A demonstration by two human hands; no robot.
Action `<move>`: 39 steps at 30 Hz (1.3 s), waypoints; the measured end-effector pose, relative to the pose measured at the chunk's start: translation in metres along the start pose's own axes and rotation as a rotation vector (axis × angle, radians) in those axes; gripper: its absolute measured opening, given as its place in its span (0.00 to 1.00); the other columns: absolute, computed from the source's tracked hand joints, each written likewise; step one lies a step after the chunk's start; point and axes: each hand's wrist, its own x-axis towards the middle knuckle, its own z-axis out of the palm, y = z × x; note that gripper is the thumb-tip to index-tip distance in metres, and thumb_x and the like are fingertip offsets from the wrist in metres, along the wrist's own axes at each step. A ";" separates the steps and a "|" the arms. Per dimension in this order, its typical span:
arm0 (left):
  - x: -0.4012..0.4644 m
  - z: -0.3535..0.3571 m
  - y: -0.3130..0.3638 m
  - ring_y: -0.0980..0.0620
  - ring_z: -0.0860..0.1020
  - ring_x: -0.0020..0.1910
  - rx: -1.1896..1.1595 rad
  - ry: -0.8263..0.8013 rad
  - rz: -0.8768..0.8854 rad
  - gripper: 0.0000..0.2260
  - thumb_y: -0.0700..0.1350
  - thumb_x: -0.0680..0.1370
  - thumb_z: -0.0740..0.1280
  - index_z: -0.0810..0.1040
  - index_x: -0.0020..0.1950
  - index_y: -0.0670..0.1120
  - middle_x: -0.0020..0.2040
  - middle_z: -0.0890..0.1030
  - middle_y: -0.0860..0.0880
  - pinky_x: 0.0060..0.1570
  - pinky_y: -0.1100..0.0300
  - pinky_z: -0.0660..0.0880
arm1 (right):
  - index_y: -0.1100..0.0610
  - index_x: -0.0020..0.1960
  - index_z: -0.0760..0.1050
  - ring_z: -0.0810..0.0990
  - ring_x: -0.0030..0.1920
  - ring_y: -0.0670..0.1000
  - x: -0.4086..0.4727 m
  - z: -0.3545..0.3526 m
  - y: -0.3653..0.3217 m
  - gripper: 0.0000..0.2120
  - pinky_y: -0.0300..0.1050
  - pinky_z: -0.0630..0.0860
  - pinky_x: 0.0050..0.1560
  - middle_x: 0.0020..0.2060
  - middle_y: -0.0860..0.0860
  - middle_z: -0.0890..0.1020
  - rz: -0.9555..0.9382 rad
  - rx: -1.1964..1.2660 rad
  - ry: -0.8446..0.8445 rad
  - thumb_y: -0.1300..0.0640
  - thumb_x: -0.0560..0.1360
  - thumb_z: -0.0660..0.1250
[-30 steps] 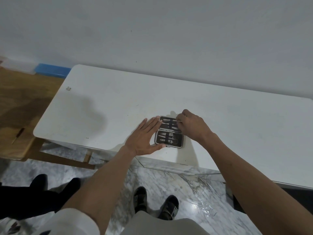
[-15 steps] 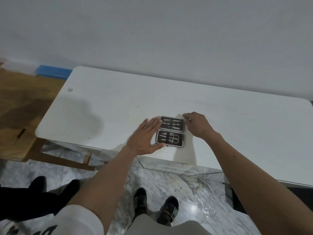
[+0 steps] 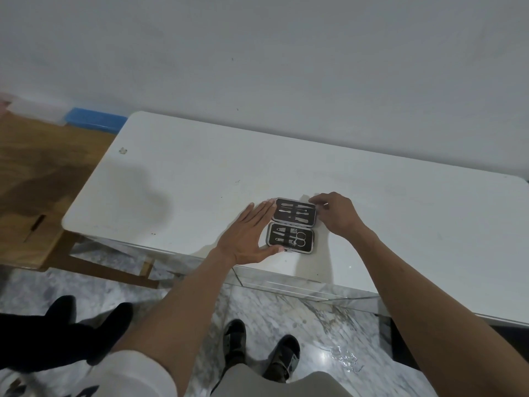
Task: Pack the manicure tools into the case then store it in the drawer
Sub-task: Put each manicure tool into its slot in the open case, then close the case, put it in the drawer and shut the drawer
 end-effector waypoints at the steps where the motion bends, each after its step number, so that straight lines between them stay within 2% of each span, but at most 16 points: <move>1: 0.000 0.000 0.000 0.54 0.45 0.82 -0.005 -0.005 -0.002 0.46 0.71 0.78 0.58 0.45 0.83 0.43 0.84 0.47 0.48 0.81 0.48 0.48 | 0.56 0.60 0.80 0.79 0.57 0.53 -0.001 -0.001 0.000 0.14 0.37 0.68 0.54 0.59 0.53 0.81 -0.005 0.006 0.005 0.63 0.79 0.59; 4: 0.001 -0.002 0.000 0.55 0.42 0.82 -0.030 -0.036 -0.029 0.48 0.71 0.78 0.59 0.40 0.82 0.42 0.84 0.45 0.48 0.81 0.50 0.46 | 0.56 0.57 0.81 0.80 0.52 0.51 -0.005 -0.005 -0.003 0.13 0.39 0.71 0.53 0.56 0.51 0.82 -0.015 0.063 0.024 0.63 0.78 0.60; 7: 0.001 -0.002 0.000 0.56 0.42 0.82 -0.032 -0.042 -0.038 0.49 0.71 0.78 0.58 0.39 0.82 0.42 0.83 0.44 0.49 0.81 0.52 0.45 | 0.54 0.53 0.81 0.80 0.49 0.48 -0.014 -0.009 -0.006 0.12 0.43 0.76 0.54 0.52 0.48 0.82 -0.043 0.138 0.057 0.63 0.76 0.62; 9: 0.001 -0.002 0.000 0.56 0.42 0.82 -0.029 -0.047 -0.040 0.48 0.72 0.77 0.58 0.40 0.82 0.42 0.83 0.44 0.49 0.81 0.52 0.45 | 0.52 0.49 0.82 0.81 0.46 0.45 -0.021 -0.010 -0.007 0.08 0.39 0.77 0.49 0.48 0.45 0.83 -0.067 0.201 0.074 0.60 0.75 0.65; 11: 0.001 -0.002 0.000 0.57 0.43 0.82 -0.035 -0.049 -0.042 0.48 0.72 0.77 0.58 0.41 0.83 0.43 0.83 0.46 0.49 0.81 0.52 0.45 | 0.50 0.46 0.81 0.82 0.43 0.41 -0.029 -0.012 -0.007 0.05 0.31 0.75 0.44 0.44 0.43 0.84 -0.085 0.263 0.069 0.58 0.74 0.68; 14: 0.001 -0.002 0.000 0.57 0.44 0.82 -0.035 -0.039 -0.039 0.47 0.72 0.77 0.58 0.44 0.83 0.44 0.84 0.49 0.49 0.81 0.53 0.44 | 0.51 0.46 0.83 0.83 0.42 0.38 -0.041 -0.011 -0.006 0.05 0.28 0.75 0.43 0.42 0.43 0.86 -0.133 0.312 0.052 0.58 0.73 0.70; 18: -0.001 -0.001 0.001 0.55 0.48 0.82 -0.059 0.005 -0.033 0.46 0.72 0.77 0.58 0.48 0.83 0.43 0.83 0.53 0.48 0.81 0.52 0.46 | 0.50 0.50 0.85 0.82 0.49 0.39 -0.058 -0.007 0.000 0.08 0.35 0.79 0.50 0.46 0.41 0.85 -0.217 0.308 -0.029 0.59 0.72 0.72; 21: -0.002 -0.001 0.000 0.54 0.50 0.82 -0.065 0.024 -0.014 0.44 0.71 0.77 0.59 0.50 0.83 0.45 0.82 0.57 0.49 0.81 0.51 0.47 | 0.47 0.51 0.85 0.81 0.53 0.39 -0.067 0.003 0.007 0.10 0.37 0.77 0.57 0.51 0.41 0.85 -0.347 0.155 -0.038 0.56 0.70 0.75; 23: -0.002 0.000 0.000 0.54 0.51 0.82 -0.063 0.027 -0.001 0.42 0.70 0.78 0.59 0.52 0.83 0.47 0.82 0.58 0.50 0.81 0.49 0.48 | 0.48 0.50 0.85 0.80 0.56 0.43 -0.069 0.014 0.014 0.09 0.42 0.77 0.58 0.54 0.43 0.84 -0.435 0.039 -0.009 0.55 0.70 0.76; 26: -0.003 0.001 -0.001 0.53 0.51 0.82 -0.036 0.038 0.033 0.40 0.70 0.78 0.59 0.56 0.82 0.49 0.82 0.58 0.52 0.80 0.48 0.48 | 0.51 0.49 0.86 0.80 0.56 0.49 -0.070 0.027 0.025 0.08 0.49 0.79 0.55 0.55 0.47 0.84 -0.510 -0.011 0.036 0.57 0.70 0.76; 34: -0.003 -0.002 0.001 0.54 0.49 0.82 -0.019 0.001 0.021 0.36 0.68 0.80 0.53 0.55 0.82 0.50 0.81 0.57 0.55 0.81 0.48 0.46 | 0.51 0.52 0.85 0.79 0.58 0.51 -0.072 0.034 0.027 0.09 0.50 0.81 0.49 0.57 0.48 0.82 -0.559 -0.122 0.095 0.54 0.71 0.75; 39: -0.003 -0.001 0.000 0.53 0.50 0.82 -0.010 0.005 0.031 0.36 0.68 0.80 0.53 0.57 0.82 0.49 0.81 0.60 0.55 0.81 0.48 0.46 | 0.52 0.51 0.85 0.80 0.56 0.55 -0.071 0.037 0.029 0.12 0.50 0.82 0.45 0.56 0.52 0.83 -0.594 -0.146 0.093 0.58 0.68 0.78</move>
